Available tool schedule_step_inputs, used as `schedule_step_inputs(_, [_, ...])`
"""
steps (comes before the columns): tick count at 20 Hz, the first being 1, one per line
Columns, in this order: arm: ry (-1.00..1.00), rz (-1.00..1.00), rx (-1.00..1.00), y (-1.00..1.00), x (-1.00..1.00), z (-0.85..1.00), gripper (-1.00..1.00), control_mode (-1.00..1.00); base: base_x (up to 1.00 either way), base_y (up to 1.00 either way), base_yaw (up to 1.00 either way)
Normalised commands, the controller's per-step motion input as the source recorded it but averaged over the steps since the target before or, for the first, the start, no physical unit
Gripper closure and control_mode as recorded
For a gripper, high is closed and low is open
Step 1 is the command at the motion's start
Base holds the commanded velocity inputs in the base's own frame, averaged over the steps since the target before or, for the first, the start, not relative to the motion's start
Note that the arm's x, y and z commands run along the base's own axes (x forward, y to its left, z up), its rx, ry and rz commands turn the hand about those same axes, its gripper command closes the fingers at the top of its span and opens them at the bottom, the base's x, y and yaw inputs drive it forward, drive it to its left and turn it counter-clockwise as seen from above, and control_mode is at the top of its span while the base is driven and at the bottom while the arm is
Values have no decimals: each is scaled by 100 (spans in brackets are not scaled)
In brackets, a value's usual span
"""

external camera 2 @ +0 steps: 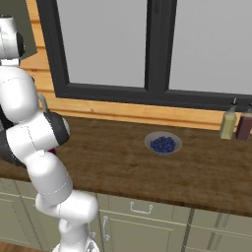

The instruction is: Close the lid blender by securely placing the lid on top.

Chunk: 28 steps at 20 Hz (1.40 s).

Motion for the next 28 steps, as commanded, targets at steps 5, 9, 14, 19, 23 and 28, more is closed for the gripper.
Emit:
schedule_step_inputs(5, [3,2,-2,0,0,-29,100,-100,0,0,0])
schedule_step_inputs(9, [3,0,-3,0,0,-17,100,-100,0,0,0])
schedule_step_inputs(14, [7,0,-1,-1,0,1,100,-100,0,0,0])
schedule_step_inputs(19, [11,1,-3,-1,0,-1,100,-100,0,0,0])
schedule_step_inputs(23, [0,11,0,0,10,0,100,-100,0,0,0])
schedule_step_inputs(28, [-4,22,0,-2,-14,-22,100,-100,0,0,0])
